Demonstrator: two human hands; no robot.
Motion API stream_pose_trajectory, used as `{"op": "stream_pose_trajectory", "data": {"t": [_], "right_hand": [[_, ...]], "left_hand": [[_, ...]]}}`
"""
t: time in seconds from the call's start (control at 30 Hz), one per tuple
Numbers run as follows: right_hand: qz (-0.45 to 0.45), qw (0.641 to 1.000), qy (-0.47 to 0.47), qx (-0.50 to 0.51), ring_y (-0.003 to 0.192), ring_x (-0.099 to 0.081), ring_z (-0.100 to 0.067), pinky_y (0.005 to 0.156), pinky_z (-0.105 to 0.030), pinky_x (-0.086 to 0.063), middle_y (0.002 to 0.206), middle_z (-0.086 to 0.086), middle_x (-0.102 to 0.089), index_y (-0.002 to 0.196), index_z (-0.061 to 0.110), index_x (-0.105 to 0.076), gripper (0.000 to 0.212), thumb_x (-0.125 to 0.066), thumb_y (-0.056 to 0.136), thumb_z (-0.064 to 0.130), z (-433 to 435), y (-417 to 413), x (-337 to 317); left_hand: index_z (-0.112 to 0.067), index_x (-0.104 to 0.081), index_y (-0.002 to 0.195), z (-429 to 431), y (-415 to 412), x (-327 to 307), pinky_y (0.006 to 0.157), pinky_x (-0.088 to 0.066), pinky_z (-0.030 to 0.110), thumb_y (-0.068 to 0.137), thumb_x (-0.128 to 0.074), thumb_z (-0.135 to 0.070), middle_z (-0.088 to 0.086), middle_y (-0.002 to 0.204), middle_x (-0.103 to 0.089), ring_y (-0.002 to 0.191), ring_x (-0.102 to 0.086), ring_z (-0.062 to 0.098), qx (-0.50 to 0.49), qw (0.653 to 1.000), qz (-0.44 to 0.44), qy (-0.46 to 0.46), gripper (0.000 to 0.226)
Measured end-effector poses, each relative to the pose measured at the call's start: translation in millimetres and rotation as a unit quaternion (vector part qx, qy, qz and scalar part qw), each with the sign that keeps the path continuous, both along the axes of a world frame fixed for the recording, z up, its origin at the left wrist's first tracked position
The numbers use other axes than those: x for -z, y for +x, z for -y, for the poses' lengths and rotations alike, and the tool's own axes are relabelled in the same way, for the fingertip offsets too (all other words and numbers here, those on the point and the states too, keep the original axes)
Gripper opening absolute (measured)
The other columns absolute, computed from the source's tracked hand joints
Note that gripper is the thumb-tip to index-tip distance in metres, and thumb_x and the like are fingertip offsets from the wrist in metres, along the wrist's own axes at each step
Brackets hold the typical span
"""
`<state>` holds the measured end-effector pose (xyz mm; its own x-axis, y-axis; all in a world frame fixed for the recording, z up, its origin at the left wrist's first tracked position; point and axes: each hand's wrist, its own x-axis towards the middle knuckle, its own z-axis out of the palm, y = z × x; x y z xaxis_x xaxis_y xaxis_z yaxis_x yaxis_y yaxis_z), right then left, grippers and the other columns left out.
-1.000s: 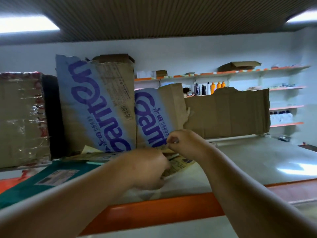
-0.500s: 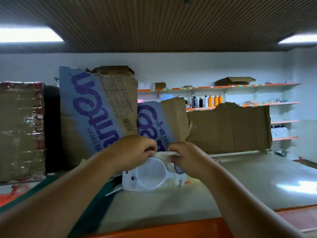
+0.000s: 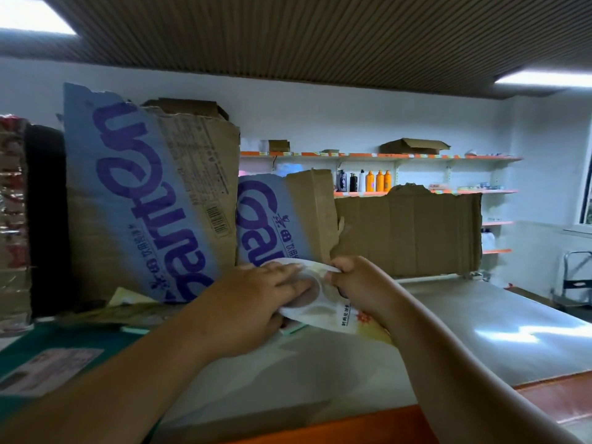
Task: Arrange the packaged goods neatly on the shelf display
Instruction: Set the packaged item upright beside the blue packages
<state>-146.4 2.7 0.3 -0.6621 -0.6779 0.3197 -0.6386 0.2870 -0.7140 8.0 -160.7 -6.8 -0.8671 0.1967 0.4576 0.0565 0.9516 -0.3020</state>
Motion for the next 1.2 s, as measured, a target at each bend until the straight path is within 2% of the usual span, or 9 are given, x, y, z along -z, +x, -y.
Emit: {"op": "stream_pose_trajectory", "data": {"t": [0.2,0.27,0.33,0.43,0.57,0.7,0.87,1.1,1.2], "right_hand": [[-0.068,0.996,0.063,0.004,0.055,-0.055,-0.012,0.052,-0.027,-0.041,0.064,0.006,-0.058,0.074,0.025,-0.061,0.023,-0.058,0.097,0.028,0,7,5],[-0.061,0.997,0.048,-0.021,0.070,-0.063,-0.004,0.061,-0.025,-0.048,0.079,0.012,-0.066,0.093,0.034,-0.068,0.014,-0.062,0.093,0.047,-3,12,4],[-0.059,0.993,0.030,-0.092,0.089,-0.063,0.005,0.078,-0.021,-0.052,0.097,0.023,-0.066,0.117,0.043,-0.065,0.035,-0.068,0.085,0.058,-8,21,0],[-0.205,0.968,0.082,-0.122,0.098,-0.061,0.003,0.086,-0.020,-0.051,0.110,0.022,-0.066,0.131,0.046,-0.056,0.048,-0.070,0.086,0.050,-4,32,1],[-0.452,0.888,0.084,-0.019,0.096,-0.063,-0.020,0.082,-0.035,-0.056,0.107,0.004,-0.064,0.132,0.039,-0.055,0.050,-0.062,0.087,0.018,3,38,-7],[-0.482,0.874,0.058,-0.037,0.096,-0.063,-0.017,0.082,-0.032,-0.056,0.107,0.007,-0.064,0.135,0.043,-0.051,0.062,-0.061,0.083,0.011,-7,58,-23],[-0.412,0.910,0.020,-0.045,0.088,-0.057,-0.003,0.075,-0.015,-0.046,0.115,0.013,-0.065,0.142,0.046,-0.047,0.062,-0.055,0.093,0.008,-24,88,-32],[-0.461,0.884,0.004,-0.079,0.106,-0.065,-0.007,0.088,-0.029,-0.056,0.130,0.013,-0.065,0.141,0.037,-0.052,0.062,-0.068,0.087,0.010,2,152,-32],[-0.481,0.871,-0.006,-0.095,0.115,-0.063,-0.004,0.090,-0.031,-0.057,0.134,0.015,-0.062,0.139,0.035,-0.054,0.065,-0.072,0.083,0.008,27,190,-31]], "left_hand": [[-0.045,-0.057,0.134,-2,-1,-3,0.097,-0.047,0.023,0.095,-0.061,-0.032,-0.024,0.134,-0.061,0.118,-0.057,-0.004,0.003,1.000,-0.022,0.011,0.041],[-0.049,-0.055,0.130,-4,3,-6,0.079,-0.049,0.020,0.094,-0.062,-0.038,-0.023,0.114,-0.069,0.093,-0.063,-0.004,-0.016,1.000,-0.009,0.019,0.037],[-0.051,-0.053,0.128,-1,8,-10,0.070,-0.048,0.020,0.095,-0.061,-0.040,-0.019,0.099,-0.069,0.080,-0.061,-0.002,-0.051,0.998,-0.002,0.027,0.036],[-0.048,-0.051,0.137,4,11,-19,0.076,-0.055,0.030,0.093,-0.061,-0.025,-0.014,0.104,-0.071,0.086,-0.066,0.007,-0.112,0.993,-0.011,-0.015,0.050],[-0.052,-0.049,0.136,-8,29,-36,0.080,-0.055,0.033,0.093,-0.058,-0.021,-0.012,0.104,-0.068,0.085,-0.062,0.007,-0.171,0.985,-0.028,0.006,0.054],[-0.051,-0.050,0.137,-18,57,-55,0.084,-0.054,0.031,0.093,-0.057,-0.020,-0.011,0.107,-0.068,0.090,-0.063,0.007,-0.191,0.981,-0.039,0.003,0.054],[-0.058,-0.046,0.139,-3,94,-64,0.084,-0.056,0.030,0.093,-0.059,-0.014,-0.016,0.114,-0.069,0.097,-0.064,0.005,-0.199,0.978,-0.057,0.027,0.065],[-0.048,-0.059,0.134,22,161,-57,0.092,-0.046,0.011,0.093,-0.062,-0.023,-0.025,0.121,-0.068,0.106,-0.063,-0.005,-0.179,0.978,-0.101,0.050,0.048],[-0.041,-0.063,0.133,41,205,-51,0.090,-0.050,0.017,0.088,-0.064,-0.015,-0.019,0.122,-0.070,0.107,-0.067,0.002,-0.183,0.976,-0.105,0.052,0.052]]}}
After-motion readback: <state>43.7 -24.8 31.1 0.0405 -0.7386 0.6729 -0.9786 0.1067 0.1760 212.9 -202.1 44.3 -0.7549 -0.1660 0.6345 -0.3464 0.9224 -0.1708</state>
